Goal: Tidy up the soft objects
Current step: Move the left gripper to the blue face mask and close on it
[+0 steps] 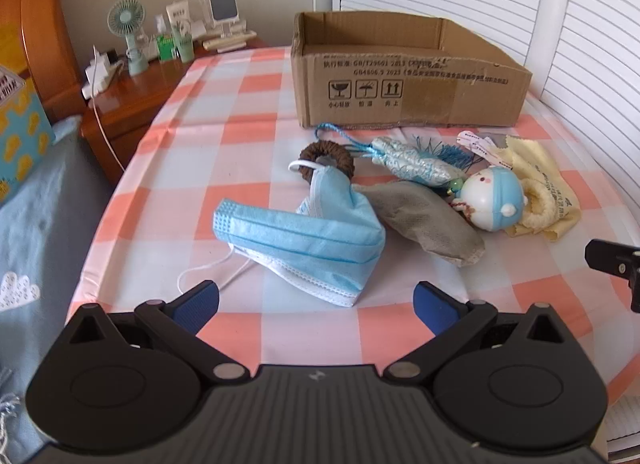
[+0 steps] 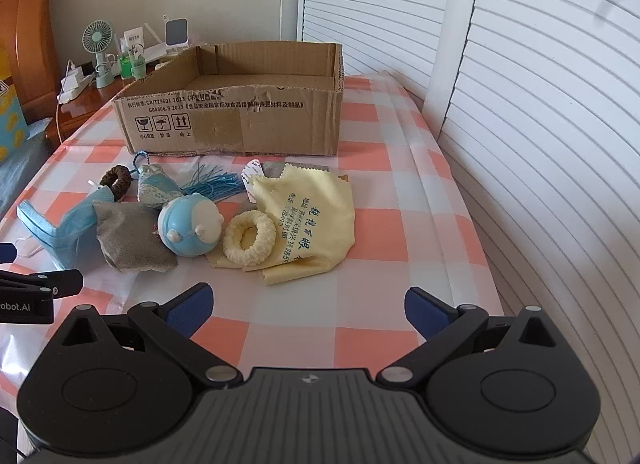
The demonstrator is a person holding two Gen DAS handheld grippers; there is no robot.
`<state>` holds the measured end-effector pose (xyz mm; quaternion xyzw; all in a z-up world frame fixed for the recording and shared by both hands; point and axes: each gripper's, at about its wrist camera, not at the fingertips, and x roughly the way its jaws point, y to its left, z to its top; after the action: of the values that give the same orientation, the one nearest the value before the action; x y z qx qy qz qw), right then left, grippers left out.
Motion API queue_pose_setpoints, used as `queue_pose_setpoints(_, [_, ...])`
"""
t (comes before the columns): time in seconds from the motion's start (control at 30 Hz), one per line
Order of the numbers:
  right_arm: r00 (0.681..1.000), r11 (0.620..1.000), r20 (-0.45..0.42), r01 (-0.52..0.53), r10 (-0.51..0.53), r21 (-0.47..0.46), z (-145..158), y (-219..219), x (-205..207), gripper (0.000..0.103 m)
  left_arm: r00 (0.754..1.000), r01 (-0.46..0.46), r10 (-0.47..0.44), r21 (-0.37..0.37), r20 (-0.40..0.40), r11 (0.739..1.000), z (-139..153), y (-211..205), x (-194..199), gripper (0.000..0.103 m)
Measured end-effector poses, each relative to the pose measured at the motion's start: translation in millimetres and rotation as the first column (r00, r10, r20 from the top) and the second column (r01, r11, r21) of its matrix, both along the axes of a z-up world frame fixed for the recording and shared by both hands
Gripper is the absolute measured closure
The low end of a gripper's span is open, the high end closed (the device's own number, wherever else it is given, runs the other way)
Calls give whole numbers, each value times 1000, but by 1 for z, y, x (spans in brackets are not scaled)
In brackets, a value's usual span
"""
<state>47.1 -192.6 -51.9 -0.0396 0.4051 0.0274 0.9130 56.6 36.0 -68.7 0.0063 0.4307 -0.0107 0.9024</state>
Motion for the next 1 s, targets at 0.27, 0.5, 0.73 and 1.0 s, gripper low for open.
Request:
queue_pose_setpoints(0.27, [999,1000,-48,14,-15,-6,-16,-4,16,0,1000,-14,14,-50,1,999,-3,3,21,0])
queue_pose_setpoints(0.5, [997,1000,-71,17,-17,-5,-25,-8,23,0,1000,-28,28,10,8,1000,-6,7,25,0])
queue_pose_setpoints(0.73, [997,1000,-82,8,-9,-9,-34,-9,23,0,997,-81,81,46,8,996,-16,26,15,0])
queue_pose_setpoints(1.0, [998,1000,-58,1,-2,-2,-35,-10,19,0,990,-136,136,-3,43,991,-20,22,10,1])
